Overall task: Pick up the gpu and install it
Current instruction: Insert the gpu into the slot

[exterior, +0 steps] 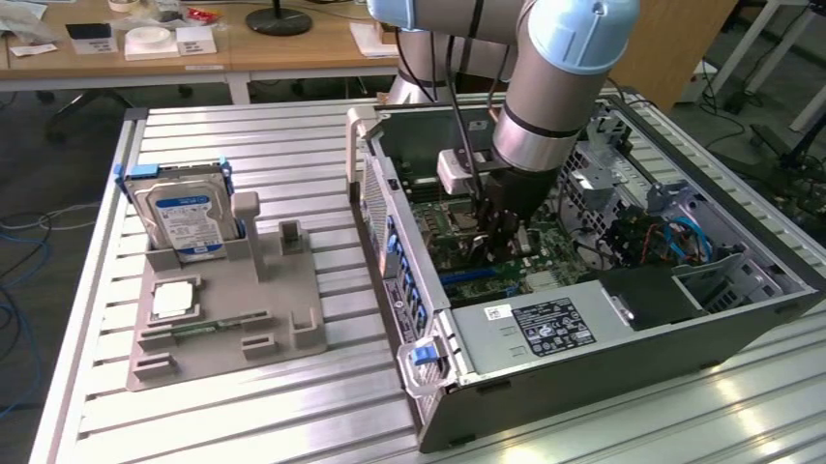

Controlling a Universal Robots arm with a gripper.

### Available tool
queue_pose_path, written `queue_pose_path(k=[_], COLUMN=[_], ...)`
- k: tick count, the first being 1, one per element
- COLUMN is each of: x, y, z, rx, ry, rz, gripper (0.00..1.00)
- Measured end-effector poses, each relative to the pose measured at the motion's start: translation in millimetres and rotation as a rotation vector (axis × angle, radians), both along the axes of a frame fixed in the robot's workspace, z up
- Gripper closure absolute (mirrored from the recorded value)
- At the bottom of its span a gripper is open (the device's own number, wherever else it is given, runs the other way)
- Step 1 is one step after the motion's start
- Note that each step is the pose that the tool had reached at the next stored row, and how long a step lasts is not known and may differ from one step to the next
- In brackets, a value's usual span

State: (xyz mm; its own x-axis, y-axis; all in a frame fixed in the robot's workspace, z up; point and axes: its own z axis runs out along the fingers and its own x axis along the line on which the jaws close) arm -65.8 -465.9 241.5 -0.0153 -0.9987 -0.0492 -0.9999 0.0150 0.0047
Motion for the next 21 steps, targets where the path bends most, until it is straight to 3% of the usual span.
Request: queue_pose_path(k=[6,11,21], x=[-3.1,-3.2,-4.3], y=[-0.3,-3.5,-3.6], z=[-2.4,-4.7,-4.9], rx=[0.0000,0.0004,0.0005], ry=[0.0000,-0.0001,0.0021], rz=[0.000,0.000,0.000], gripper=[0.72,0.72,0.72])
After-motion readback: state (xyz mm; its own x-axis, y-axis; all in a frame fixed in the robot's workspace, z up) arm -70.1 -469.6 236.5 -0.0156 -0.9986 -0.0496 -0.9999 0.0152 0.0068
